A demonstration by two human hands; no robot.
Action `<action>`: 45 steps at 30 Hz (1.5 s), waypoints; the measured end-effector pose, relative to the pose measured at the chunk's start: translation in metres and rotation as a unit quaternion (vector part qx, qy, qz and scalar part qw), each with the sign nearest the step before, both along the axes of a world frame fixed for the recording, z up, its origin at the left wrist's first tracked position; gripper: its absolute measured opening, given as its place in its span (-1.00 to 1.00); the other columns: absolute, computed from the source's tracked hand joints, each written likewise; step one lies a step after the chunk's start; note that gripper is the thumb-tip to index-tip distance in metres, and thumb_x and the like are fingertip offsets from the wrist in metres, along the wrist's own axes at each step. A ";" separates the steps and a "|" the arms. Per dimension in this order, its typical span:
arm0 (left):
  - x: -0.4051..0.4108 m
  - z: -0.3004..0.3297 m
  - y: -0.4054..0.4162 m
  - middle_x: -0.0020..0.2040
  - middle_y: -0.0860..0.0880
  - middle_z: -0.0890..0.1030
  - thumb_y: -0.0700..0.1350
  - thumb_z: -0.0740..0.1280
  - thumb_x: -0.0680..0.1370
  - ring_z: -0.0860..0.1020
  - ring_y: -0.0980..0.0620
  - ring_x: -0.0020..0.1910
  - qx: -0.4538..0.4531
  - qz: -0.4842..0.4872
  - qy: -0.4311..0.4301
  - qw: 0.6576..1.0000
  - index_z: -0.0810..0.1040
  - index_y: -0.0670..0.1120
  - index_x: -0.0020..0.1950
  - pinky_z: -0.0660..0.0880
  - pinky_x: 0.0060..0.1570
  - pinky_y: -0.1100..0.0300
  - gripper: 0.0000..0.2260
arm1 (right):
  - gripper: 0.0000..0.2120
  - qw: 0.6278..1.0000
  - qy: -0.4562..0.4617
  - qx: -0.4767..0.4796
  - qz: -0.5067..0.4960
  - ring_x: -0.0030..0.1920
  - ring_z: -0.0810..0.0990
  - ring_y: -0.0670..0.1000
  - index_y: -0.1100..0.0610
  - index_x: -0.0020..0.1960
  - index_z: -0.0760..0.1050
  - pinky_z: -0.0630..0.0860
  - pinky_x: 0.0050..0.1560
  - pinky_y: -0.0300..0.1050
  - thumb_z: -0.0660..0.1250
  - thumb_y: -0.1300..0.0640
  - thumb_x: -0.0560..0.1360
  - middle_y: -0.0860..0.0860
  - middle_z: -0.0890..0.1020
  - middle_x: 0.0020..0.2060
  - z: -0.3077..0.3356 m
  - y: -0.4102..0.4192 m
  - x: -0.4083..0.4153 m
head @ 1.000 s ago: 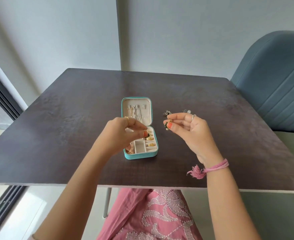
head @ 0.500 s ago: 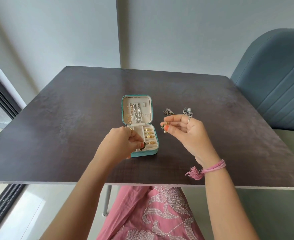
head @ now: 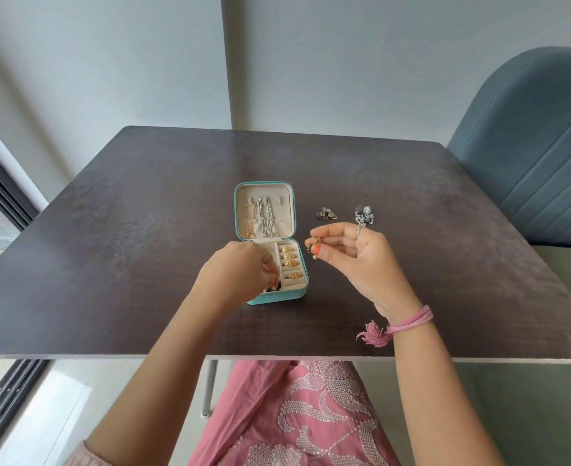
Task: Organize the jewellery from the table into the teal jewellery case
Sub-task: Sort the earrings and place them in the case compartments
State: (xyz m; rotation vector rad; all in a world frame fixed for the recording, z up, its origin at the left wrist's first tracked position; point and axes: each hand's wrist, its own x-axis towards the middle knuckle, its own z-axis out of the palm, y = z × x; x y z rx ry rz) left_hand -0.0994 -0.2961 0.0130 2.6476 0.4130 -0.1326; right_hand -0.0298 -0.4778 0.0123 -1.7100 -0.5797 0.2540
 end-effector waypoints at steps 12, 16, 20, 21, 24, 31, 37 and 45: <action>0.007 0.001 0.008 -0.15 0.06 0.64 -0.04 0.44 0.45 0.55 0.16 -0.38 -0.049 0.033 -0.046 0.997 0.63 0.02 -0.13 0.47 -0.35 0.27 -0.95 | -0.85 0.995 -0.026 -0.083 0.054 -0.08 0.67 -0.10 -0.03 -0.02 0.62 0.57 0.05 -0.21 0.46 0.16 0.44 -0.07 0.71 -0.12 -0.006 0.012 -0.003; 0.002 0.003 0.013 -0.13 0.04 0.63 -0.05 0.41 0.46 0.55 0.09 -0.30 -0.067 0.071 -0.116 0.988 0.64 0.00 -0.11 0.54 -0.15 0.15 -0.95 | -0.82 0.992 -0.030 -0.093 0.079 -0.08 0.68 -0.09 -0.03 -0.03 0.60 0.58 0.05 -0.19 0.46 0.20 0.44 -0.04 0.70 -0.10 -0.012 0.024 -0.007; -0.001 0.005 0.016 -0.15 0.04 0.62 -0.05 0.40 0.47 0.56 0.03 -0.19 -0.081 0.102 -0.153 0.980 0.64 -0.01 -0.09 0.54 -0.09 0.14 -0.93 | -0.81 0.984 -0.057 -0.145 0.089 -0.09 0.67 -0.13 0.07 0.07 0.62 0.58 -0.02 -0.25 0.44 0.18 0.46 -0.03 0.69 -0.07 -0.018 0.033 -0.010; -0.002 0.005 0.017 -0.15 0.03 0.62 -0.05 0.40 0.47 0.56 0.02 -0.23 -0.088 0.107 -0.160 0.977 0.64 -0.02 -0.10 0.56 -0.08 0.11 -0.93 | -0.80 0.981 -0.064 -0.161 0.086 -0.10 0.67 -0.13 0.09 0.08 0.62 0.59 -0.04 -0.26 0.43 0.17 0.47 -0.03 0.69 -0.07 -0.018 0.034 -0.011; -0.004 0.003 0.020 -0.15 0.02 0.64 -0.06 0.40 0.47 0.54 0.06 -0.31 -0.101 0.119 -0.174 0.972 0.65 -0.03 -0.09 0.56 -0.12 0.12 -0.92 | -0.82 0.977 -0.083 -0.181 0.080 -0.11 0.67 -0.13 0.08 0.07 0.63 0.60 -0.05 -0.25 0.42 0.18 0.47 -0.04 0.70 -0.08 -0.017 0.036 -0.012; -0.007 -0.003 0.028 -0.28 0.09 0.60 -0.05 0.44 0.46 0.53 0.16 -0.34 -0.136 0.151 -0.194 0.960 0.64 -0.03 -0.12 0.48 -0.26 0.30 -0.93 | -0.83 0.967 -0.112 -0.215 0.083 -0.16 0.59 -0.25 0.01 0.03 0.65 0.39 -0.16 -0.56 0.45 0.14 0.45 -0.12 0.68 -0.18 -0.013 0.034 -0.015; -0.008 -0.006 0.030 -0.27 0.09 0.62 -0.02 0.44 0.46 0.55 0.14 -0.31 -0.135 0.150 -0.193 0.960 0.64 -0.02 -0.12 0.52 -0.20 0.22 -0.91 | -0.84 0.954 -0.140 -0.253 0.078 -0.13 0.59 -0.22 -0.01 0.05 0.65 0.38 -0.16 -0.58 0.42 0.10 0.47 -0.07 0.71 -0.11 -0.013 0.035 -0.013; -0.008 -0.005 0.029 -0.32 0.11 0.60 -0.03 0.44 0.46 0.54 0.16 -0.33 -0.137 0.148 -0.194 0.960 0.64 -0.01 -0.14 0.50 -0.23 0.27 -0.93 | -0.82 0.934 -0.199 -0.286 0.076 0.05 0.55 -0.03 0.02 0.08 0.65 0.50 0.09 -0.13 0.38 0.12 0.50 -0.02 0.60 0.04 -0.020 0.043 -0.008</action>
